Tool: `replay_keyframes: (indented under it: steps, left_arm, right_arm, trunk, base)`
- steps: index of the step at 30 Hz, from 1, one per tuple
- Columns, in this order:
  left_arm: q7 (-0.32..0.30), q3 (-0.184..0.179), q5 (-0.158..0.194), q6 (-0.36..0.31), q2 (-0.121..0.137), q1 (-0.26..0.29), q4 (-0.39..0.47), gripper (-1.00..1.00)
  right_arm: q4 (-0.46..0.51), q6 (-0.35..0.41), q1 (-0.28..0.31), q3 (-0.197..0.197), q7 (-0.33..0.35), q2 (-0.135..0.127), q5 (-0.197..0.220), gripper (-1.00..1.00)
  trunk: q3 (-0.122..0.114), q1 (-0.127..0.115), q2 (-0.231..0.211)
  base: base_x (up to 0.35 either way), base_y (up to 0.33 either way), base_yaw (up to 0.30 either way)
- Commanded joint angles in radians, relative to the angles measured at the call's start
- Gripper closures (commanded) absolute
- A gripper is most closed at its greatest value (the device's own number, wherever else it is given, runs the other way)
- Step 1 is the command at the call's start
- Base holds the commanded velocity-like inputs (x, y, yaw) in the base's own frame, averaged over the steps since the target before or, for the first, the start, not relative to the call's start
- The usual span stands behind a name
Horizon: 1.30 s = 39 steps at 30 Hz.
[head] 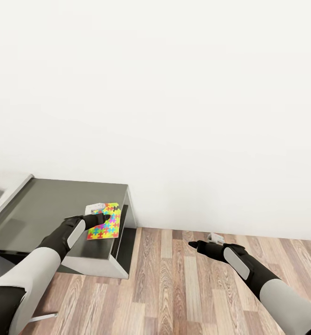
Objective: Put all the toys in the child's room - the three board games (two on the bed and one on the table), the two jigsaw puzzles on the table, and the tennis ball on the table - inside the toy box on the table in the child's room.
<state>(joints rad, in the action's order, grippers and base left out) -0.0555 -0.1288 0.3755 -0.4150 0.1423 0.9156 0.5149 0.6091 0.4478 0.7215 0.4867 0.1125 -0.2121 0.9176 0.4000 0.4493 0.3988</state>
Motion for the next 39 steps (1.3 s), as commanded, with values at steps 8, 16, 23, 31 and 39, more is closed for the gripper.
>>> replay_keyframes:
  steps: [8, 16, 23, 31, 39]
  left_arm:
    - [-0.001, -0.006, 0.003, -0.004, 0.000, 0.000, -0.036, -1.00]
    - [-0.001, -0.006, 0.003, -0.004, 0.000, -0.001, -0.036, -1.00]
    - [-0.001, -0.006, 0.004, -0.004, 0.001, 0.000, -0.036, -1.00]
    - [-0.001, -0.006, 0.004, -0.004, 0.001, -0.001, -0.036, -1.00]
    - [-0.001, -0.006, 0.004, -0.004, 0.002, 0.000, -0.036, -1.00]
  right_arm:
    - [0.000, -0.002, 0.001, 0.008, 0.000, -0.001, -0.001, -1.00]
    - [-0.003, -0.023, 0.001, 0.010, 0.001, -0.001, -0.001, -1.00]
    - [-0.005, -0.033, 0.001, 0.010, 0.001, -0.001, 0.000, -1.00]
    - [-0.005, -0.034, 0.001, 0.010, 0.001, -0.001, 0.000, -1.00]
    - [-0.006, -0.034, 0.001, 0.010, 0.001, -0.001, 0.000, -1.00]
  trunk:
    - [0.002, 0.001, 0.001]
    - [0.002, 0.001, 0.001]
    - [0.002, 0.001, 0.001]
    - [0.002, 0.001, 0.001]
    - [0.002, 0.001, 0.001]
  base:
    - [0.000, 0.000, 0.000]
    - [0.000, -0.053, 0.000]
    - [0.000, -0.020, 0.000]
    - [0.000, -0.031, 0.000]
    - [0.000, -0.052, 0.000]
